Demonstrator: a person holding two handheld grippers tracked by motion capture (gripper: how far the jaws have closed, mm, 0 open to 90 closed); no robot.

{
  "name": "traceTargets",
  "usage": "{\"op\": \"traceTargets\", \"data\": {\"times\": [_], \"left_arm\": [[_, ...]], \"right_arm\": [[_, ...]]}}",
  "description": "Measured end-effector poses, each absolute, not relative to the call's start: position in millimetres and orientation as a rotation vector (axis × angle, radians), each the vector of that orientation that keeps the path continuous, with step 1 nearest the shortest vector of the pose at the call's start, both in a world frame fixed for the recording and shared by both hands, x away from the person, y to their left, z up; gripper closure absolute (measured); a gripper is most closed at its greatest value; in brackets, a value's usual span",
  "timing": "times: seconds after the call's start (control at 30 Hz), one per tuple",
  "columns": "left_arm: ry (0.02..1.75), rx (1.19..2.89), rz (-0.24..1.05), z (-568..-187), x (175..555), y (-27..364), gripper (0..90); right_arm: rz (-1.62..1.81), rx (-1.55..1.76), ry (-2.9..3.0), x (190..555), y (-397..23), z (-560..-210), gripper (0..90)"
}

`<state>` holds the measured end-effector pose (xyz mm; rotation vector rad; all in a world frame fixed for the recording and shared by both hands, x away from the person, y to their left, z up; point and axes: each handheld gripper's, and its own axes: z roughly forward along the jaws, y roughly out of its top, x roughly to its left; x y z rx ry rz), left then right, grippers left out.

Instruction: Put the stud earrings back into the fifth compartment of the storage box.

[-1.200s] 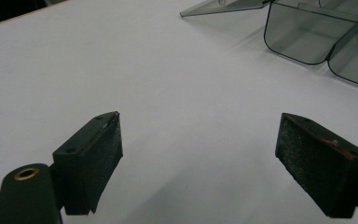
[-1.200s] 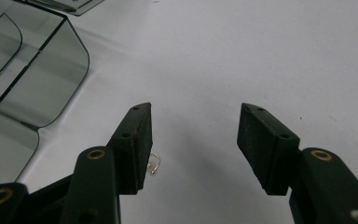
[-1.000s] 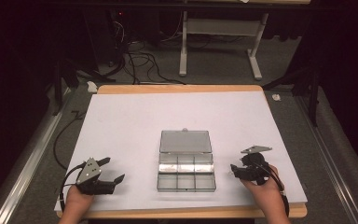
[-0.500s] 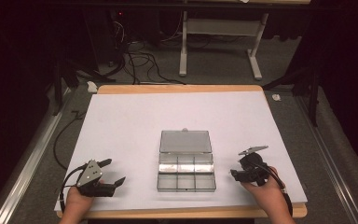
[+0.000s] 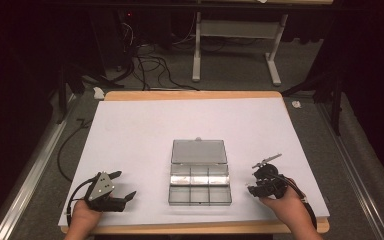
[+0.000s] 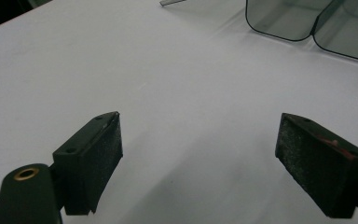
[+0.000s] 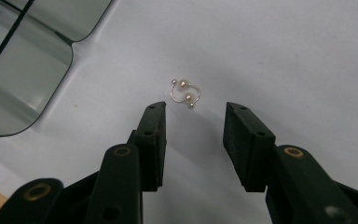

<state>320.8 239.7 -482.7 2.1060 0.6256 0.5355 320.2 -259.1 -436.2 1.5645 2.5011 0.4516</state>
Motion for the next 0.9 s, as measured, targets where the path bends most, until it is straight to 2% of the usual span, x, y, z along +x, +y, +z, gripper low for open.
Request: {"op": "traceTargets", "data": {"times": [0.7,0.9], "left_arm": [[0.635,2.098,0.524,-482.6,321.6,240.2,15.3],[0.631,2.098,0.523,-482.6,321.4,240.2,15.3]], "right_arm": [[0.285,1.555,2.657,327.4,-252.8,-427.1,63.5],[0.268,1.537,2.655,334.0,-249.4,-421.6,68.1]]}}
